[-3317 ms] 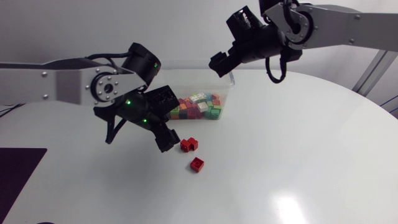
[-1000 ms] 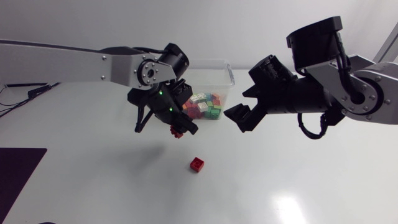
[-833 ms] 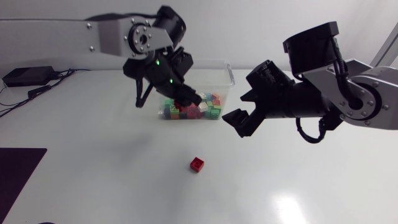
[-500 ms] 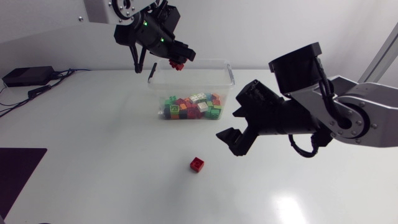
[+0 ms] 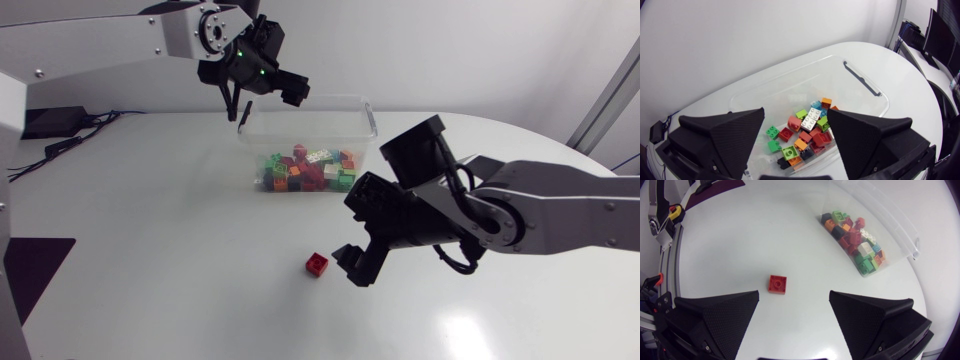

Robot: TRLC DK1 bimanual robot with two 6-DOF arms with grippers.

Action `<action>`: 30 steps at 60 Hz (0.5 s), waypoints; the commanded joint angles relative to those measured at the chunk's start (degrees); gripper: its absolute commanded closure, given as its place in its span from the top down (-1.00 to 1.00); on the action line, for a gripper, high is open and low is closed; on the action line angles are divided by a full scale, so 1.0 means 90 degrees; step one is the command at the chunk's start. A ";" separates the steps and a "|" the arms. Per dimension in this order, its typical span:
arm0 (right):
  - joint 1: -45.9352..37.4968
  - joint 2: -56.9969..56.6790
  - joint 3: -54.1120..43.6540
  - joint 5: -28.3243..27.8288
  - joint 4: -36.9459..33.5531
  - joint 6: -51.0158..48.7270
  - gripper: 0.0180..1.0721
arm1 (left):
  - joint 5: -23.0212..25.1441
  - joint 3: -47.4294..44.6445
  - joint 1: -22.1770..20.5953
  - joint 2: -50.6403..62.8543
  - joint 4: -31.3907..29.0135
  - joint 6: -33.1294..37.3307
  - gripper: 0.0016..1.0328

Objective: Place the duplo bricks in the container

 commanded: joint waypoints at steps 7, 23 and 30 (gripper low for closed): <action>0.0302 0.0774 0.0285 0.0078 -0.0129 0.0057 0.93 | 0.0283 -0.1114 0.0379 -0.1608 -0.0093 0.0071 0.92; 0.0624 0.2073 0.1271 0.0331 -0.0647 0.0467 0.93 | 0.0361 -0.3077 0.0633 -0.3385 -0.0337 0.0579 0.92; 0.0624 0.2678 0.1740 0.0361 -0.0911 0.0555 0.92 | 0.0361 -0.3731 0.0740 -0.3893 -0.0445 0.0784 0.92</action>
